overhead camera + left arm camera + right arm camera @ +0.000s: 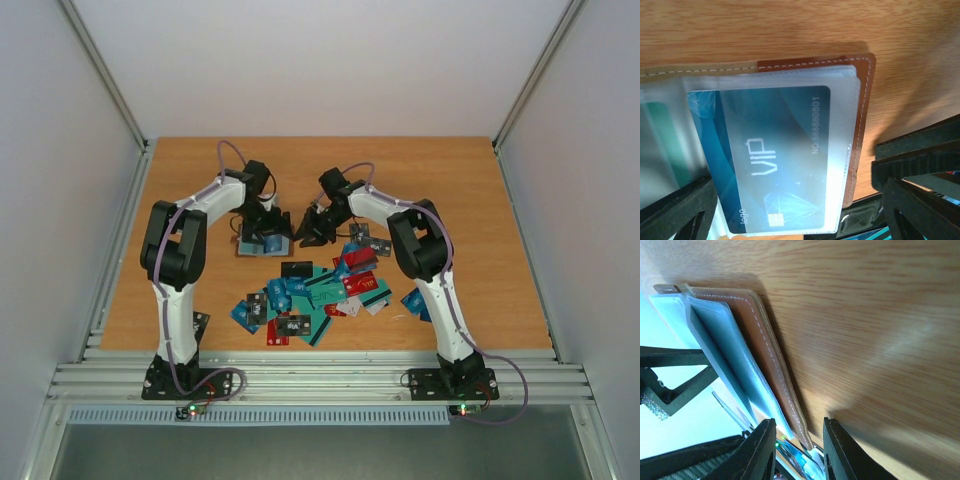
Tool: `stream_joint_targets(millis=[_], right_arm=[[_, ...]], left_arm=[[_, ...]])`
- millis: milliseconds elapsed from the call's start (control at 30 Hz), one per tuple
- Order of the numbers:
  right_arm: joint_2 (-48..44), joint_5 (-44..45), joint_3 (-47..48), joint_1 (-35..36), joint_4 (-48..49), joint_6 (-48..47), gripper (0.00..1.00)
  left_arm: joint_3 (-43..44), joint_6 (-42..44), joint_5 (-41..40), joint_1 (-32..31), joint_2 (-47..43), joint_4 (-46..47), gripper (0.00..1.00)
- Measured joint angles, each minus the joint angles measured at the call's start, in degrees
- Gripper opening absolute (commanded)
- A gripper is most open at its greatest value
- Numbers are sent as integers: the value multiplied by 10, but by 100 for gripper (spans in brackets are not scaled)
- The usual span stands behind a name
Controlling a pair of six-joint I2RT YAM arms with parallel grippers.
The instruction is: Put the credit cards into the card holder
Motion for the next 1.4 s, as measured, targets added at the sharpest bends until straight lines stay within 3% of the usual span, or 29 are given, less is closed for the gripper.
stream_joint_targets(millis=[533, 800, 1067, 1200, 1400], right_arm=[[11, 1, 23, -8, -42, -23, 28], [-11, -4, -17, -38, -38, -37, 29], [-29, 6, -38, -47, -37, -53, 30], [-31, 12, -38, -47, -40, -57, 32], [-31, 6, -38, -49, -36, -54, 35]], left_arm=[[-5, -15, 84, -2, 0, 56, 88], [-23, -31, 146, -2, -2, 96, 89], [-10, -1, 107, 16, -50, 56, 88], [-10, 31, 46, 54, -81, 28, 81], [-37, 63, -22, 89, -89, 19, 59]])
